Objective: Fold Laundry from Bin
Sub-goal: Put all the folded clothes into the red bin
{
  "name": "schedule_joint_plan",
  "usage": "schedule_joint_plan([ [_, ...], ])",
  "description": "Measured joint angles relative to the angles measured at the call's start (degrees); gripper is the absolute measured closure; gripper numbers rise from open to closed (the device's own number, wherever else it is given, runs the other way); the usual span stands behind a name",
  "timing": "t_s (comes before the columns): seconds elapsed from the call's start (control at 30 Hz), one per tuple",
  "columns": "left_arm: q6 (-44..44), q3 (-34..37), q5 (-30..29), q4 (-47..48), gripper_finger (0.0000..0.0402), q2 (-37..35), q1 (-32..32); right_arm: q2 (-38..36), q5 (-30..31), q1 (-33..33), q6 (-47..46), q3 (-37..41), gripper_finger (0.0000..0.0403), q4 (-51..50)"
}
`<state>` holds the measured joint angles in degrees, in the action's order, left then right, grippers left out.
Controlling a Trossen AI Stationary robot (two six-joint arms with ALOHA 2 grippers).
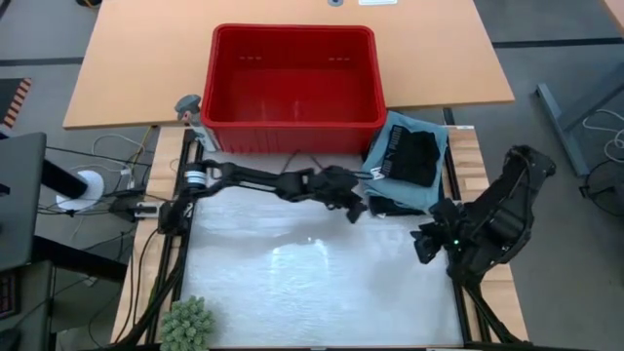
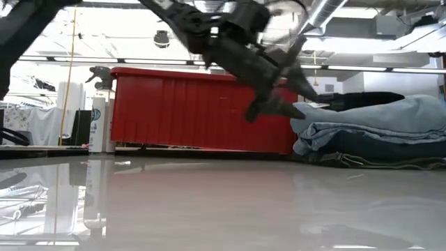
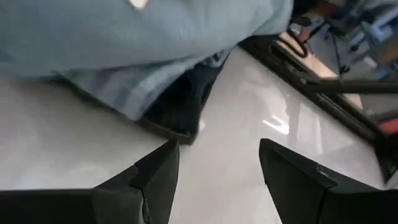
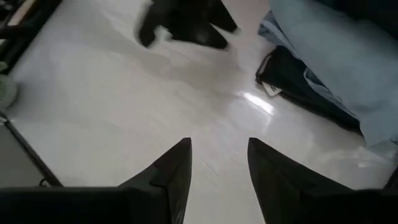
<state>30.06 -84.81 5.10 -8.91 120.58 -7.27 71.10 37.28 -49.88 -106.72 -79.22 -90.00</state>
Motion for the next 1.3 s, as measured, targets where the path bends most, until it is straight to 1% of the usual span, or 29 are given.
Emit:
schedule_joint_plan([
  [0.07,5.34,-6.70,0.69,3.27,0.0191,4.53,0.17,-0.50,0.47,-0.65,0.55,-0.01,0.0223,0.00],
  [0.17,11.33,-14.73,3.61,8.37,0.0191,10.32,0.24,-0.66,0.68,-1.70,1.58,-0.02,0.0224,0.02],
  [0.2,13.45,-17.16,3.59,9.46,0.0191,12.09,0.25,-0.62,1.03,-2.00,2.00,-0.02,0.0224,-0.02],
  [0.27,17.72,-21.35,3.79,14.45,0.0191,14.87,0.26,-0.55,1.77,-3.04,2.04,-0.02,0.0224,0.01],
  [0.33,20.87,-24.10,3.24,17.00,0.0191,17.08,0.26,-0.55,2.19,-3.88,2.08,-0.02,0.0224,0.00],
  [0.43,24.75,-25.03,1.82,19.17,0.0191,18.50,0.26,-0.53,4.09,-5.23,1.93,-0.02,0.0224,0.00],
  [0.5,27.11,-25.03,0.90,22.33,0.0191,18.51,0.24,-0.51,5.27,-5.92,1.94,-0.02,0.0224,0.16],
  [0.6,29.69,-25.03,-2.73,24.84,0.0191,18.19,0.52,-0.51,6.60,-6.46,1.94,-0.02,0.0224,0.19],
  [0.67,30.89,-25.03,-5.55,22.40,0.0191,18.06,0.79,-0.51,7.48,-6.44,1.93,-0.02,0.0224,0.21],
  [0.8,33.45,-25.10,-6.67,16.57,0.0191,17.86,0.86,-0.51,7.93,-6.41,2.41,-0.02,0.0224,0.24],
  [0.87,35.12,-25.14,-6.90,16.91,0.0191,17.94,1.00,-0.51,7.98,-6.39,3.10,-0.02,0.0224,0.24],
  [0.93,35.66,-25.12,-7.02,19.24,0.0191,18.12,1.23,-0.51,8.08,-6.39,3.50,-0.02,0.0224,0.24],
  [1.03,36.43,-25.07,-10.13,20.61,0.0191,18.25,1.80,-0.51,8.09,-6.39,3.52,-0.04,0.0224,0.28],
  [1.1,36.88,-25.07,-11.57,19.11,0.0191,18.25,2.09,-0.51,8.27,-6.37,3.63,-0.04,0.0224,0.28],
  [1.23,39.56,-25.16,-12.17,14.83,0.0191,19.23,2.53,-0.51,9.42,-6.37,3.79,-0.04,0.0224,0.27],
  [1.3,40.86,-25.16,-10.84,14.82,0.0191,20.14,2.64,-0.51,9.42,-6.37,3.97,-0.04,0.0224,0.36],
])
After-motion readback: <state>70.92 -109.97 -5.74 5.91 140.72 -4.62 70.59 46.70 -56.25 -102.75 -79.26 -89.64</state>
